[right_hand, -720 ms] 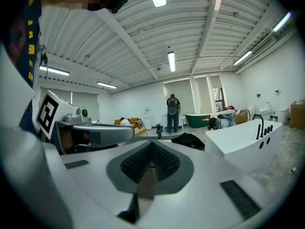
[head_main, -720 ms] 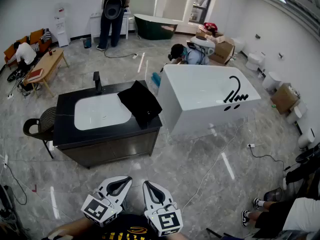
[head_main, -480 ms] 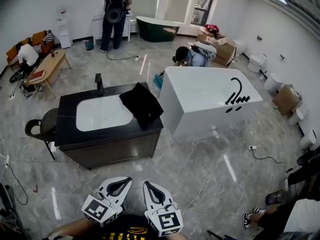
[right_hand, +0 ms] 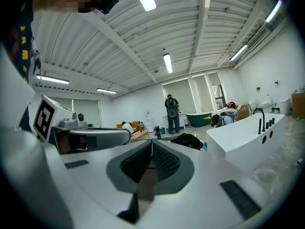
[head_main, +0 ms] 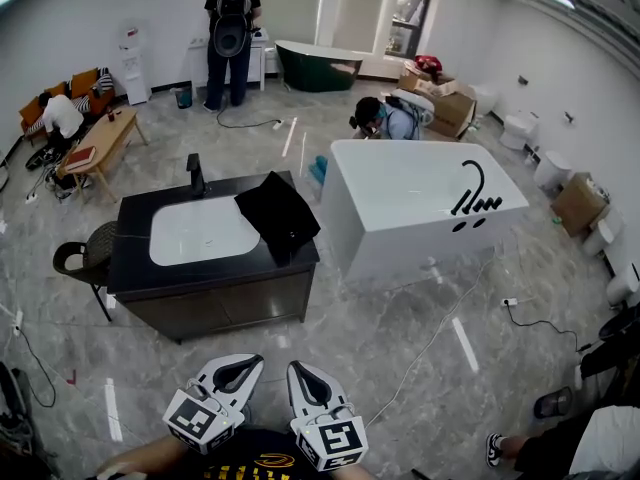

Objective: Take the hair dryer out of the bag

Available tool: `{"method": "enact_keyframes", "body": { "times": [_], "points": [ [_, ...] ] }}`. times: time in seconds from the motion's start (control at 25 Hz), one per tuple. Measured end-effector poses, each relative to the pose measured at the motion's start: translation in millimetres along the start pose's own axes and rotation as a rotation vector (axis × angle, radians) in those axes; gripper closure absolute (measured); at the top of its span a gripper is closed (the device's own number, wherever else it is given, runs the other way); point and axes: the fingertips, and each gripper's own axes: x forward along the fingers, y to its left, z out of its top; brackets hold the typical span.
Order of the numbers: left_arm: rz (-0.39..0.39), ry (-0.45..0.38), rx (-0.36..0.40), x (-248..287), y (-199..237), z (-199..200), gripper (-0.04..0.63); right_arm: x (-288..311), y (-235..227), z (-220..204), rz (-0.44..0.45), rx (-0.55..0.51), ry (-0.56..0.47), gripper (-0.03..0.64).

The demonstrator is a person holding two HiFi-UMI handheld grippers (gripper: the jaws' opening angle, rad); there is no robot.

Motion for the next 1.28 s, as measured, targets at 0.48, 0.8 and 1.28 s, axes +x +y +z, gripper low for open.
{"method": "enact_keyframes", "body": {
  "times": [0.48, 0.8, 1.28],
  "points": [
    [0.003, 0.052, -0.052, 42, -38, -18, 0.591, -26, -51, -26, 0.014, 0.070, 0.075, 0.608],
    [-0.012, 0.081, -0.070, 75, -27, -15, 0.591, -4, -76, -30, 0.016, 0.087, 0.103, 0.609],
    [-0.089, 0.059, -0.052, 150, 50, -3, 0.591, 79, -137, -11, -0.082, 0.081, 0.131, 0.609]
  ]
}}
